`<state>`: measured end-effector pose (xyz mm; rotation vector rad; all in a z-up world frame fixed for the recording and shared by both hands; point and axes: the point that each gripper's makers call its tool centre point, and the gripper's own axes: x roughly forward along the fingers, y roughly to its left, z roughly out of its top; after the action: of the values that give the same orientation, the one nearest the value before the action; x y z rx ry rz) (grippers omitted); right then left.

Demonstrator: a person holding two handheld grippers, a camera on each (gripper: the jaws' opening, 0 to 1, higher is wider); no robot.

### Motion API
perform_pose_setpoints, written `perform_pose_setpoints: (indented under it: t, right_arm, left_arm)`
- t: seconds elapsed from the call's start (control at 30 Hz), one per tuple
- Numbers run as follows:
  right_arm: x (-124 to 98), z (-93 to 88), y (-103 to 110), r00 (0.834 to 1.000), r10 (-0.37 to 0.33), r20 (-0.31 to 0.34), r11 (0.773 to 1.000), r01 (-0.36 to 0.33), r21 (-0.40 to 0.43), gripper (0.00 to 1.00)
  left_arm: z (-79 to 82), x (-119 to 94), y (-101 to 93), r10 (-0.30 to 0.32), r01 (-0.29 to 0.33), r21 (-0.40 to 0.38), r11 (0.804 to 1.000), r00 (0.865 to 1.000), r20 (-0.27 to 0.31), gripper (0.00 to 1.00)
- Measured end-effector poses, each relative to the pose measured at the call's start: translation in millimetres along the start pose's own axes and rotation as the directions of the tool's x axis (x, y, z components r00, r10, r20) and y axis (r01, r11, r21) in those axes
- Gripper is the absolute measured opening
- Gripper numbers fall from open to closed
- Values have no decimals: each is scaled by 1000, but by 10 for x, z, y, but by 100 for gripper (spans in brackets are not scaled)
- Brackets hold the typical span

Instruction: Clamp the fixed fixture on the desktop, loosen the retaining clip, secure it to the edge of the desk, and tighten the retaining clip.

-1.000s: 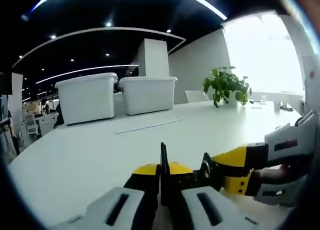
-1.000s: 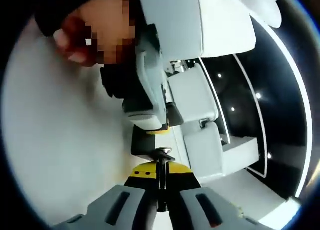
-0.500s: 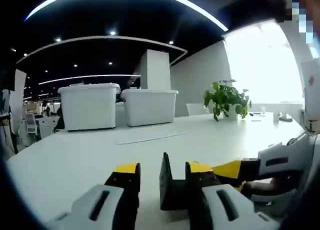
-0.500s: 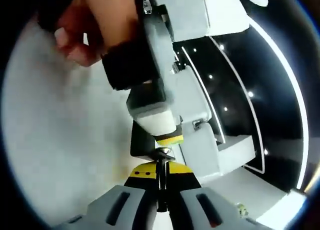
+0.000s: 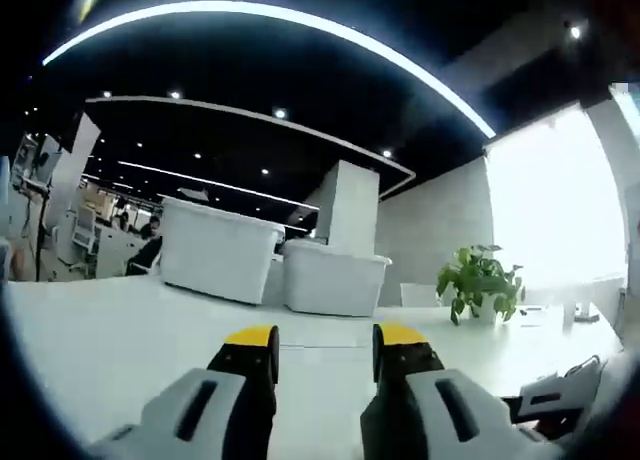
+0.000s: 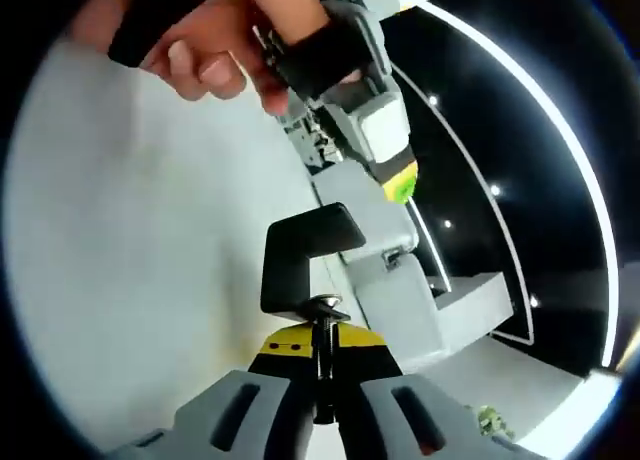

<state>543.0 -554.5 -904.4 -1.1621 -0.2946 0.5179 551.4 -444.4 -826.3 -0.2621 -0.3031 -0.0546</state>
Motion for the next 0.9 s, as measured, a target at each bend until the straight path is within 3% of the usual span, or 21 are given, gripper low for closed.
perform_pose_setpoints:
  t: [0.07,0.2,0.27,0.43,0.9]
  right_arm:
    - [5,-3,-32,1000,-7,7,1000,7,19,2]
    - [-17,-11,-120,999,-21,26,998,20,58,2]
    - [-10,-4,-117,999,-23,37,998,21,61,2]
    - [-38,89,-89,998,-15,67,999,12,39,2]
    - [-28,117,-71,995,-21,97,1000,22,-18,3]
  left_arm:
    - [11,-21,131,35,-35,-75,997,999,8,38]
    - [-126,34,394,103,-107,-164,981,994,-31,32]
    - [-132,9,456,118,-122,-175,977,992,-34,32]
    - [-131,-15,440,113,-117,-212,970,993,-32,33]
    - [-111,-236,343,103,-108,-177,978,994,-39,36]
